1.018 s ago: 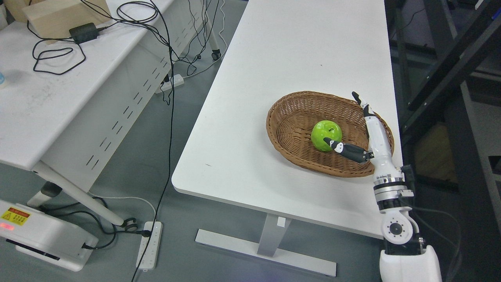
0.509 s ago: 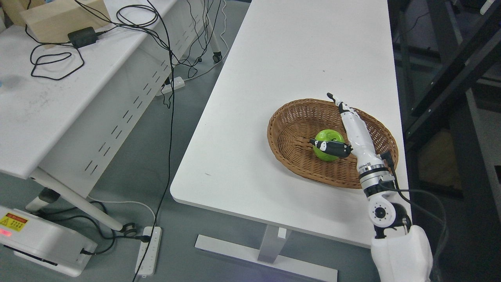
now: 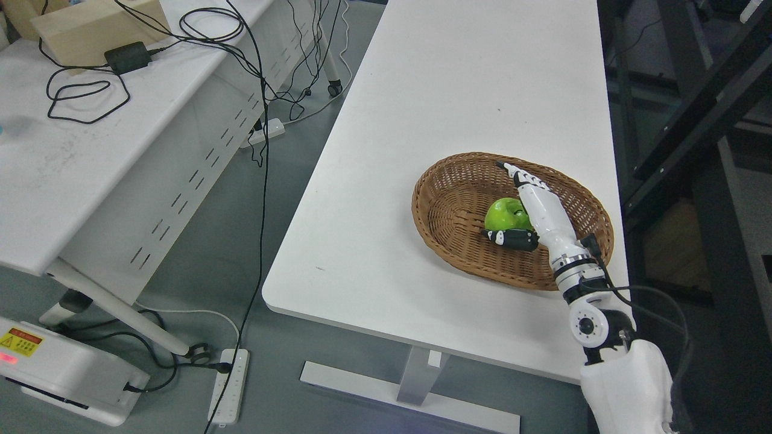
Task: Place green apple on left shelf middle layer
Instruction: 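Close the right hand fingers around the green apple, then lift the green apple out of the basket with the right hand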
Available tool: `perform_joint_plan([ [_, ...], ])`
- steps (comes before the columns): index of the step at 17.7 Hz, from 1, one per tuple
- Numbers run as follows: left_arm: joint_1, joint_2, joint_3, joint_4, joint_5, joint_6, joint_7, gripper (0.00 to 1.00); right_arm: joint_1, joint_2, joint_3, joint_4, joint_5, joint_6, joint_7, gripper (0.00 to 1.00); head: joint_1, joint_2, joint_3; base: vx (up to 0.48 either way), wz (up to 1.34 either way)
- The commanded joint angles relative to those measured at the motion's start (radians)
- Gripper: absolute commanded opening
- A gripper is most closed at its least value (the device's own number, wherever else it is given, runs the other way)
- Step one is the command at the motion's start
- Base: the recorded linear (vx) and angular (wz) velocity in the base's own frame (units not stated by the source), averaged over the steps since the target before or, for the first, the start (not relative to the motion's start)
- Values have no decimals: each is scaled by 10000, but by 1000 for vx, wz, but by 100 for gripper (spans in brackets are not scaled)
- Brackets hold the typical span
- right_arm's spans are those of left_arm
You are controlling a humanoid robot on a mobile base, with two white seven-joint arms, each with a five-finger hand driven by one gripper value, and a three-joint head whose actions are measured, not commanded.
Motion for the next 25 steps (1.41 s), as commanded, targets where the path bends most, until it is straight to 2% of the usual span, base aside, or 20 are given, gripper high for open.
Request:
perform_joint_plan([
  [1,91,174,0,-1,0,-6,-4,100,37,-581,336,574,111,-143,-73,100,0,0,0,0,0],
  [6,91,174,0,-1,0,-6,-4,100,38,-535,305,574,96,-128,-135,80,0,0,0,0,0],
  [10,91,174,0,-1,0,-6,-4,100,83,-520,321,574,111,-143,-104,74,0,0,0,0,0],
  [11,91,174,0,-1,0,-6,-4,100,114,-520,321,574,111,-143,-89,70,0,0,0,0,0],
  [13,91,174,0,-1,0,-6,11,100,114,-520,321,574,111,-189,-58,59,0,0,0,0,0],
  [17,91,174,0,-1,0,-6,11,100,114,-489,198,574,19,-312,-27,21,0,0,0,0,0],
  [19,91,174,0,-1,0,-6,-4,100,130,-443,15,574,-27,-312,-43,8,0,0,0,0,0],
  [21,91,174,0,-1,0,-21,12,100,130,-412,-383,543,-271,-312,-58,0,0,0,0,0,0],
  [24,91,174,0,-1,0,-21,11,100,145,-366,-981,497,-1403,-159,110,0,0,0,0,0,0],
  [25,91,174,0,-1,0,-6,12,100,160,-336,-1332,436,-2213,-6,354,0,0,0,0,0,0],
])
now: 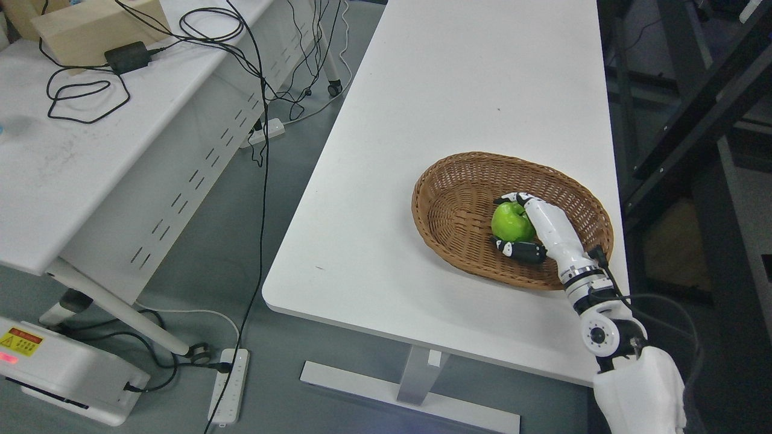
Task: Place green apple on left shelf middle layer
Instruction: 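Lift the green apple out of the basket with the right hand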
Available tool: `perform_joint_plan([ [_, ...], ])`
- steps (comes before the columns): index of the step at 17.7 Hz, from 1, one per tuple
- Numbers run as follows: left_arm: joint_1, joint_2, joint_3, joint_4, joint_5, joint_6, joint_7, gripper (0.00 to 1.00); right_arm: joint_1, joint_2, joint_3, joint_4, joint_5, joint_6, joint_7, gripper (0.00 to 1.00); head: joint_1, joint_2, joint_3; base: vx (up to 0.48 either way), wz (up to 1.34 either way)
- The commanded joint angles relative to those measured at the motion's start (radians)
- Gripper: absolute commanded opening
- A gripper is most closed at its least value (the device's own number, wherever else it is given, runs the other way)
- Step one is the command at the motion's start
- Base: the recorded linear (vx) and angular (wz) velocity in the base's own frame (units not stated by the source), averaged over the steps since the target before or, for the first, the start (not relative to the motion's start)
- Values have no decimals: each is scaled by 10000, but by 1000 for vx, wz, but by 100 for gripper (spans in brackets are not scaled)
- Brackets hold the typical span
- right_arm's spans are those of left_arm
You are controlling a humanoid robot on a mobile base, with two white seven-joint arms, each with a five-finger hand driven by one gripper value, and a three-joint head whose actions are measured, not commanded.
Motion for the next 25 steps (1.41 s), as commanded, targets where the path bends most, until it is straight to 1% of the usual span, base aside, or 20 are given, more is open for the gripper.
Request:
perform_joint_plan([
  [1,95,175,0,2,0,66,-9,100,47,191,-1551,-138,-2762,447,674,0,0,0,0,0,0],
  [2,95,175,0,2,0,66,6,100,2,238,-1964,-169,-3896,616,1027,0,0,0,0,0,0],
  [3,95,175,0,2,0,66,-9,100,1,284,-2227,-200,-4728,755,1289,0,0,0,0,0,0],
  [6,95,175,0,2,0,51,-9,100,32,269,-2672,-338,-5976,1200,1598,0,0,0,0,0,0],
  [7,95,175,0,2,0,66,-9,100,108,300,-3039,-384,-6844,1277,1659,0,0,0,0,0,0],
  [9,95,175,0,2,0,51,-9,100,307,330,-3363,-704,-8074,1262,1675,0,0,0,0,0,0],
  [11,95,175,0,2,0,66,6,100,628,391,-3456,-1332,-8706,1155,1858,0,0,0,0,0,0],
  [12,95,175,0,2,0,51,6,100,782,422,-3472,-1639,-8815,1140,1859,0,0,0,0,0,0],
  [13,95,175,0,2,0,66,-9,100,1026,498,-3472,-2007,-8847,912,1768,0,0,0,0,0,0],
  [14,95,175,0,2,0,66,6,100,1348,681,-3502,-2314,-8847,606,1448,0,0,0,0,0,0],
  [16,95,175,0,2,0,66,6,100,1946,897,-3503,-2821,-8847,419,453,0,0,0,0,0,0],
  [18,95,175,0,2,0,66,-9,100,2529,1142,-3503,-3342,-8847,37,66,0,0,0,0,0,0],
  [20,95,175,0,2,0,66,-9,100,2808,1251,-3563,-3376,-8847,-240,-88,0,0,0,0,0,0],
  [25,95,175,0,2,0,66,6,100,2961,1435,-3579,-3376,-8847,-272,-166,0,0,0,0,-20,0],
])
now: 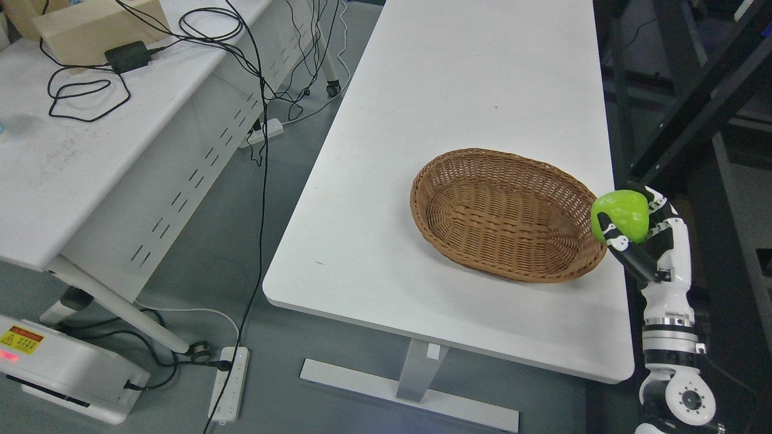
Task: Place green apple on left shelf middle layer
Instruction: 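Lift the green apple out of the basket with the right hand, then carry the green apple in the right hand toward the fruit shelf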
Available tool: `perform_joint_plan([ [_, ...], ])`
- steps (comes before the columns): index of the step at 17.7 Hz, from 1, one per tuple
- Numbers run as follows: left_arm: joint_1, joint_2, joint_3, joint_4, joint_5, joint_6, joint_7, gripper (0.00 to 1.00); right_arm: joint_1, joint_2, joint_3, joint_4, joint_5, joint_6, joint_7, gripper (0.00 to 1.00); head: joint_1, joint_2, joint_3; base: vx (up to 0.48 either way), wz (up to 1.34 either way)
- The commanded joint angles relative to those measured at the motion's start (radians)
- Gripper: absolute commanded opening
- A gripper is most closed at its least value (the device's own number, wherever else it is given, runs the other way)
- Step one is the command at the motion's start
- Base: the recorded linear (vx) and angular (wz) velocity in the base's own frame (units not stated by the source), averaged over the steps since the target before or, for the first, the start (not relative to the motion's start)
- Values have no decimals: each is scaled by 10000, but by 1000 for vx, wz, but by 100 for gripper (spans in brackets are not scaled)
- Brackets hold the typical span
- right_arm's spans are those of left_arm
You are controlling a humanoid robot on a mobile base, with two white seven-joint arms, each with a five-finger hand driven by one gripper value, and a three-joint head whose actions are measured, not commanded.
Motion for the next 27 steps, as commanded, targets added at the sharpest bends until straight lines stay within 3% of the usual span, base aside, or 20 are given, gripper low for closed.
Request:
perform_joint_plan([
  [1,92,175,0,1,0,3,-10,100,468,526,-396,-915,-116,-37,-67,0,0,0,0,-42,0],
  [27,92,175,0,1,0,3,-10,100,775,756,554,-884,222,270,-98,0,0,0,0,-128,-166],
])
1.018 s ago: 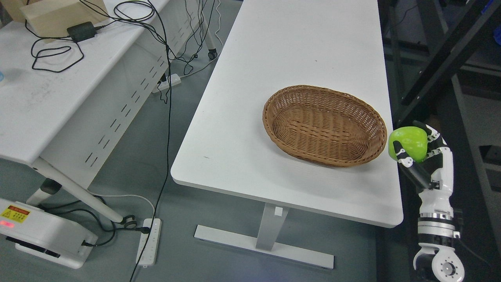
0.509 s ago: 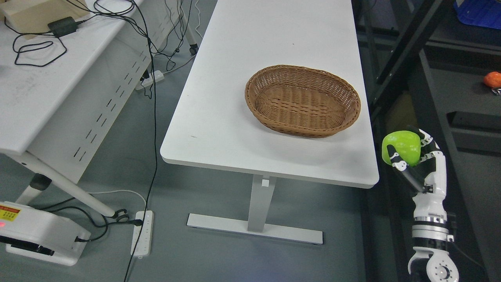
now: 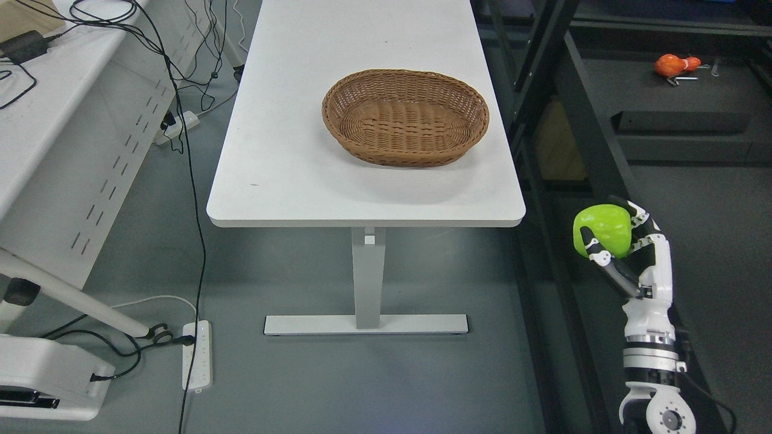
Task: Place green apple on left shelf middle layer
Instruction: 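Carry the green apple in the right hand toward the fruit shelf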
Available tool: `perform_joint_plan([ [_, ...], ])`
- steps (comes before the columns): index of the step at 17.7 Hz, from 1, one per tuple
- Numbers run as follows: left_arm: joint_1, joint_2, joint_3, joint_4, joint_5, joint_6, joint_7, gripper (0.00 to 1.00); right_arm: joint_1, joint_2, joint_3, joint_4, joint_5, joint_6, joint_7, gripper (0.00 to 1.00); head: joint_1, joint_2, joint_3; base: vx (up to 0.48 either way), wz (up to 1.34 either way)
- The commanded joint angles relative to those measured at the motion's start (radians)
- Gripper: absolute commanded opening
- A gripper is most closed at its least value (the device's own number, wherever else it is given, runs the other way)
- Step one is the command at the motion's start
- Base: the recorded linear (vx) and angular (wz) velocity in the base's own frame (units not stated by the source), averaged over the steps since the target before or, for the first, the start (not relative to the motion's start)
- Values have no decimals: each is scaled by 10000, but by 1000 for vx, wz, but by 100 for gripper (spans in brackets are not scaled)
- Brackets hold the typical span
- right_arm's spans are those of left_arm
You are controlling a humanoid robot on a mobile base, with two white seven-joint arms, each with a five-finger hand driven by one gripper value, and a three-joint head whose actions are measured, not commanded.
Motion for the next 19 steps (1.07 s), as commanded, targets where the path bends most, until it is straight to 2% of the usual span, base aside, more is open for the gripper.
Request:
perform_joint_plan([
  [1,91,175,1,-1,0,-19,-6,100,86,41,395,-34,29,41,11,0,0,0,0,-197,-92],
  [19,91,175,1,-1,0,-19,-6,100,224,102,580,43,689,26,-35,0,0,0,0,-209,76],
])
